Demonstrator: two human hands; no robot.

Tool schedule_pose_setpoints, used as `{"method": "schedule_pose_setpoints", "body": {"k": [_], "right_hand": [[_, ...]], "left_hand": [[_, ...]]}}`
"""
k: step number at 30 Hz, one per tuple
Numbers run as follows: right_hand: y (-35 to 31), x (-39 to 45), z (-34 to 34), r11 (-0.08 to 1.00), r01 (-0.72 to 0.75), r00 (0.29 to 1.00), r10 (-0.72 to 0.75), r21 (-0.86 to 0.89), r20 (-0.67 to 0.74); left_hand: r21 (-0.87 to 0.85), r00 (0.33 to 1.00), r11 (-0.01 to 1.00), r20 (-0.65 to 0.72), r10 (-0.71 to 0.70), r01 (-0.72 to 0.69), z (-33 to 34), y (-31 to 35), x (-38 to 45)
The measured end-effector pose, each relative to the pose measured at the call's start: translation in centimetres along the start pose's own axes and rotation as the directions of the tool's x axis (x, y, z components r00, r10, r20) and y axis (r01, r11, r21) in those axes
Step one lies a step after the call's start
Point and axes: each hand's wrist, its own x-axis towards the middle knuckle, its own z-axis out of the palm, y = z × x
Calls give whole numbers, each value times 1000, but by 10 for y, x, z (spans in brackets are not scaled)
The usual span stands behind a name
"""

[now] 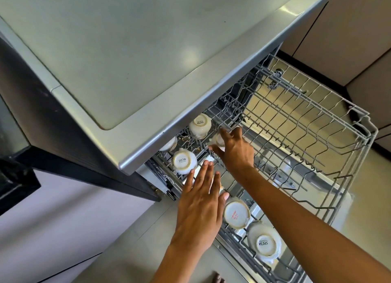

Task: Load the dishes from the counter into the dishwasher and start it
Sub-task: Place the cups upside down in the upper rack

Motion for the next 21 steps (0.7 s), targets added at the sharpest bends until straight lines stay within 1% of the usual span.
{"method": "schedule_pose_setpoints", "body": {"k": [6,11,18,21], "right_hand": [[5,-9,-1,1000,16,1000,-16,-9,-6],[11,-18,-3,999,27,999,-27,20,-23],[15,-36,-14,993,-13,997,22,119,-73],[17,-46,-19,980,-41,994,59,195,-89]], "left_hand": [[-16,1000,1000,10,2,-1,0,-2,0],[-23,1000,1000,24,5,-4,1,-2,0],[-22,999,1000,32,4,-3,-1,-3,0],[-29,999,999,44,18,-17,-1,-3,-1]]}}
